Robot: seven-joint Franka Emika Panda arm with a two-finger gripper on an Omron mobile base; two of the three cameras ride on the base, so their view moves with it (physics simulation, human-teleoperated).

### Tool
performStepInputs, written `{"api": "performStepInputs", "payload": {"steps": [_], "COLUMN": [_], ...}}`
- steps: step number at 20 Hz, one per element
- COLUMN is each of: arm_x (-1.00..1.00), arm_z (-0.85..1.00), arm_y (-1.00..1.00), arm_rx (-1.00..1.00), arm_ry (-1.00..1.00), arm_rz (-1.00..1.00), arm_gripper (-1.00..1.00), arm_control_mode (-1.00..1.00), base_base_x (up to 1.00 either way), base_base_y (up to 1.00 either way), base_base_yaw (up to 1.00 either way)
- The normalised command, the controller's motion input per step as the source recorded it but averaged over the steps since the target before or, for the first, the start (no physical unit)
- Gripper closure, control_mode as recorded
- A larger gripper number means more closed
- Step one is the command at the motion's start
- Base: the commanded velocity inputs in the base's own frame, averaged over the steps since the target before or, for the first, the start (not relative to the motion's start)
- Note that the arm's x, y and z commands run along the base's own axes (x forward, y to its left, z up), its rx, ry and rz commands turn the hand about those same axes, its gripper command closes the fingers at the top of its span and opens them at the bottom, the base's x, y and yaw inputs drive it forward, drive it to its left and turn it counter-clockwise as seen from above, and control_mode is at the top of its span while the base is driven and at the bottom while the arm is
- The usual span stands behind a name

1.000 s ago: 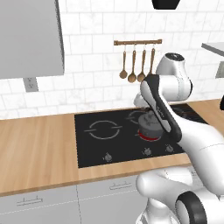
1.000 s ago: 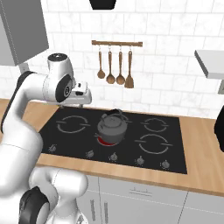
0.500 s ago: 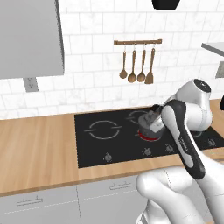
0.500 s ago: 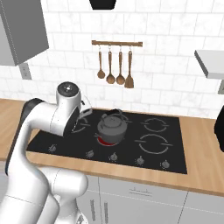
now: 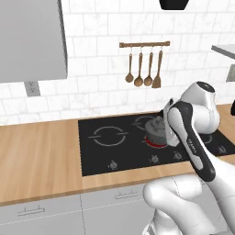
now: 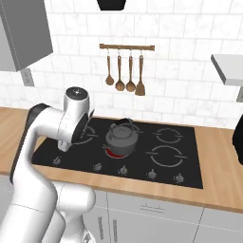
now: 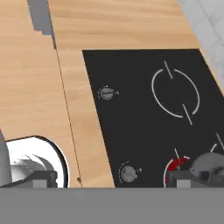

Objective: Turn off the front center burner of the stove.

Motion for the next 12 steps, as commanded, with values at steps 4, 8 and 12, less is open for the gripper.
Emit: {"api": "performStepInputs", "payload": {"steps": [4,8,12], "arm_x": [0.20,0.12,0.08], "arm_z": [-0.24,-0.51,-0.65], "arm_y": [-0.15,-0.19,-0.14], "arm_rx": [-0.18,-0.13,-0.14], "arm_ry": [0.01,0.00,0.00], "arm_rz": [0.64,0.68,0.66], "arm_gripper": [-1.00,-1.00,-1.00], "arm_control_mode": [-1.00,-1.00,-1.00], "base_base_x": [0.00,0.00,0.00], "base_base_y": [0.00,0.00,0.00], "base_base_yaw": [0.00,0.00,0.00]}}
